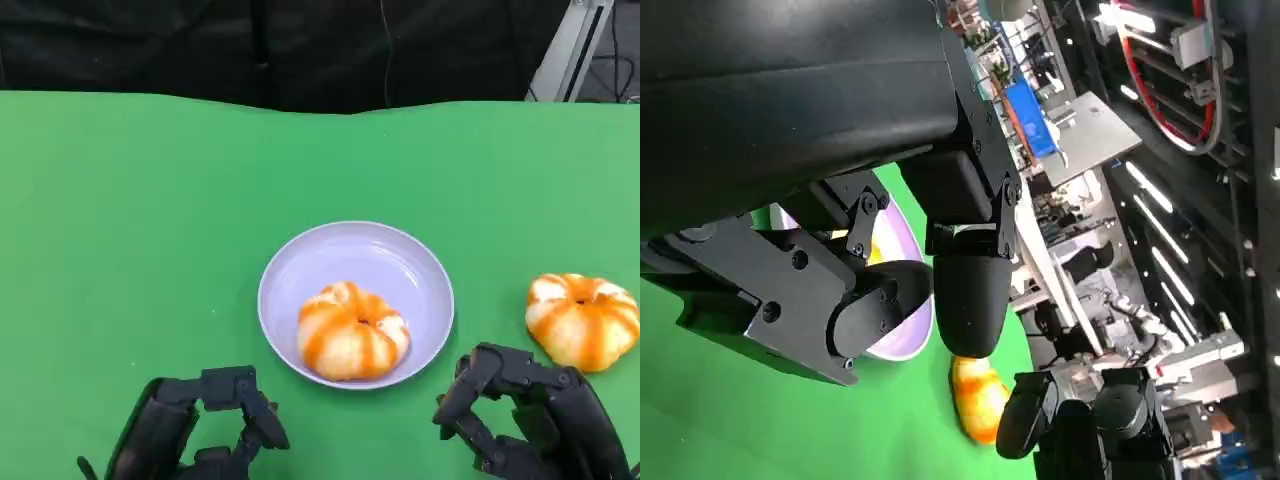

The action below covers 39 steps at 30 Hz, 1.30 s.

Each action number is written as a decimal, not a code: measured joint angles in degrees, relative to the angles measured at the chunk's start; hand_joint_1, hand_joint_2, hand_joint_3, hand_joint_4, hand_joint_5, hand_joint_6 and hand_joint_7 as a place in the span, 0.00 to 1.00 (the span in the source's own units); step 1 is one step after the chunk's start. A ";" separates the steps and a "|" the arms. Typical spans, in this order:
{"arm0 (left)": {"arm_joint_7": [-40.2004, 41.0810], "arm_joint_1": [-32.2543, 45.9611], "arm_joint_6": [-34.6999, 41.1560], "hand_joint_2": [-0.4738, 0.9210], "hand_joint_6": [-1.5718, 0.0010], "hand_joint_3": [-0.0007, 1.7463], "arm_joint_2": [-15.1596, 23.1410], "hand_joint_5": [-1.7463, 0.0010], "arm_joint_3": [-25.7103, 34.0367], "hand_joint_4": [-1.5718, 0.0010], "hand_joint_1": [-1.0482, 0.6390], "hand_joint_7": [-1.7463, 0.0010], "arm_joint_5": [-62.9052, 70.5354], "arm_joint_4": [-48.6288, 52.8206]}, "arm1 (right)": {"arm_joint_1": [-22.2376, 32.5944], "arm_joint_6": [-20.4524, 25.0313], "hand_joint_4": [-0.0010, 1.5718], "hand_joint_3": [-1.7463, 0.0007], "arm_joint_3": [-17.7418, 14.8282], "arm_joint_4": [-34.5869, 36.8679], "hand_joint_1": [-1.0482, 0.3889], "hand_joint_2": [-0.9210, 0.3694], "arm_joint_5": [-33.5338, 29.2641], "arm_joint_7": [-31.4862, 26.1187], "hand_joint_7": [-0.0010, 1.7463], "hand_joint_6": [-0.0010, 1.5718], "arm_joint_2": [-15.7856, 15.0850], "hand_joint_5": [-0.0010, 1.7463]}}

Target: Grasp the bread from the table and place it into the plate.

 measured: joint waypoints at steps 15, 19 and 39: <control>0.01 0.00 0.93 0.78 0.37 0.54 0.04 0.18 0.27 0.41 0.60 0.33 -0.04 -1.25 | -0.05 -0.01 0.47 0.59 -0.04 0.66 0.61 0.15 -0.08 -0.06 0.72 0.51 0.00 0.91; 0.00 0.00 1.20 0.78 0.37 0.55 0.10 0.18 0.27 0.41 0.60 0.33 -0.10 -1.65 | -0.05 -0.41 0.47 0.58 -0.09 0.85 0.61 0.15 -0.13 -0.14 0.72 0.51 0.00 0.91; 0.04 0.31 2.01 0.77 0.37 0.56 0.06 0.17 1.20 0.42 0.61 0.33 0.43 -2.76 | -0.65 -1.55 0.48 0.60 -0.17 2.05 0.60 0.14 0.32 0.62 0.72 0.52 -0.03 0.91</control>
